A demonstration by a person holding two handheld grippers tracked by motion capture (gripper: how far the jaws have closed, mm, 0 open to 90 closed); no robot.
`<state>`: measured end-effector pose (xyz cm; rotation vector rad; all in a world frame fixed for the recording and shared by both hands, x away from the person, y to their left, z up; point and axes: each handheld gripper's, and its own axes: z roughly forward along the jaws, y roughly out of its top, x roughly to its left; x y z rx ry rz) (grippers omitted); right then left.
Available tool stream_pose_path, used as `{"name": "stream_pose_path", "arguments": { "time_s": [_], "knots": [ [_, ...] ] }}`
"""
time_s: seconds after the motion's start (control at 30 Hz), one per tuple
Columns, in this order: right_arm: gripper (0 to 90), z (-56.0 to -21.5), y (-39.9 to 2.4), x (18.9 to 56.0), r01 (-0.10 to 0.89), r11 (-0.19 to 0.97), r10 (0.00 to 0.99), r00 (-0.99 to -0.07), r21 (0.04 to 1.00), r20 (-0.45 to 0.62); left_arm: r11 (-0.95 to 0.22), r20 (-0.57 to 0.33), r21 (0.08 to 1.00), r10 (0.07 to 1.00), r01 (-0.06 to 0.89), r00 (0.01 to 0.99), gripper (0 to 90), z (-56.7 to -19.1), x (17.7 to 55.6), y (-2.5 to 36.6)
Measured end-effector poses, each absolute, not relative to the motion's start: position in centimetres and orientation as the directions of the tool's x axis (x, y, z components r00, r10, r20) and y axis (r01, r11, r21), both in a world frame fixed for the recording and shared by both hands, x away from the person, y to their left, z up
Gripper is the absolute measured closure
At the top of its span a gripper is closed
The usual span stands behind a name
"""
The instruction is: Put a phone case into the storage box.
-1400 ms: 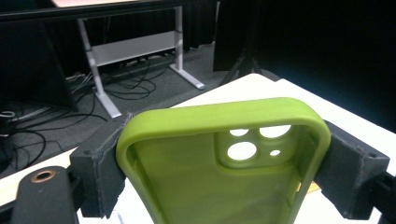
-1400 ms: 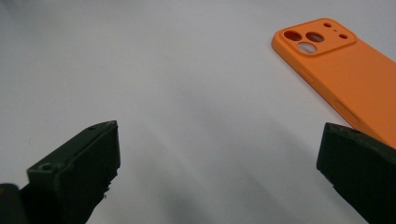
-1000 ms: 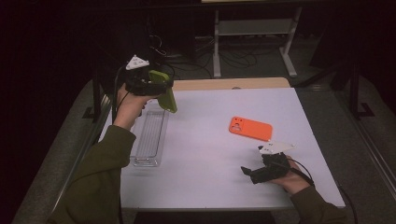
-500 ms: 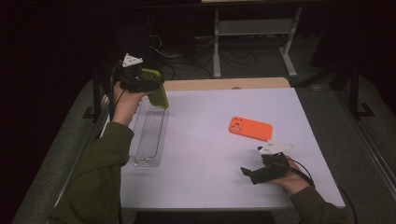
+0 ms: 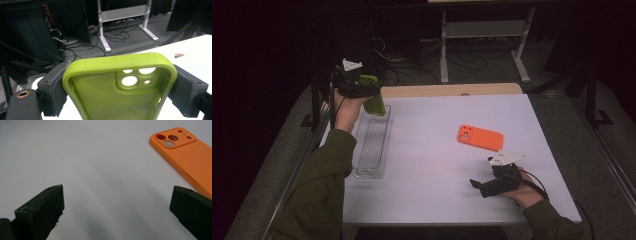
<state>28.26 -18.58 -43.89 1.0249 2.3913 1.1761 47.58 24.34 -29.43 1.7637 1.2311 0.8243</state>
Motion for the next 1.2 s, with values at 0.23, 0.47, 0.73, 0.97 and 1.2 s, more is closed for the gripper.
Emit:
{"name": "stream_pose_path", "arguments": {
  "time_s": [0.23, 0.47, 0.73, 0.97, 1.2],
  "knots": [
    [0.0, -43.9, -18.7, 28.2, 0.471, 0.42, 0.702, -0.71, 0.776, 0.051, -0.179, 0.062, 0.863, 0.966, 0.473, 0.251, 14.0, -30.5, 48.5, 24.0],
    [0.0, -43.8, -18.8, 28.3, 0.46, 0.422, 0.7, -0.713, 0.782, 0.042, -0.166, 0.074, 0.856, 0.977, 0.489, 0.202, 13.9, -31.9, 49.1, 23.7],
    [0.0, -43.8, -18.8, 28.3, 0.46, 0.421, 0.698, -0.714, 0.782, 0.045, -0.14, 0.06, 0.84, 0.984, 0.525, 0.166, 13.9, -33.7, 49.9, 23.4],
    [0.0, -43.8, -18.8, 28.2, 0.463, 0.416, 0.701, -0.711, 0.783, 0.048, -0.143, 0.075, 0.833, 0.986, 0.534, 0.147, 13.8, -34.3, 50.4, 23.2],
    [0.0, -43.8, -18.9, 28.3, 0.463, 0.418, 0.7, -0.712, 0.781, 0.047, -0.125, 0.061, 0.824, 0.989, 0.552, 0.134, 13.7, -35.1, 51.0, 23.1]
  ]
}}
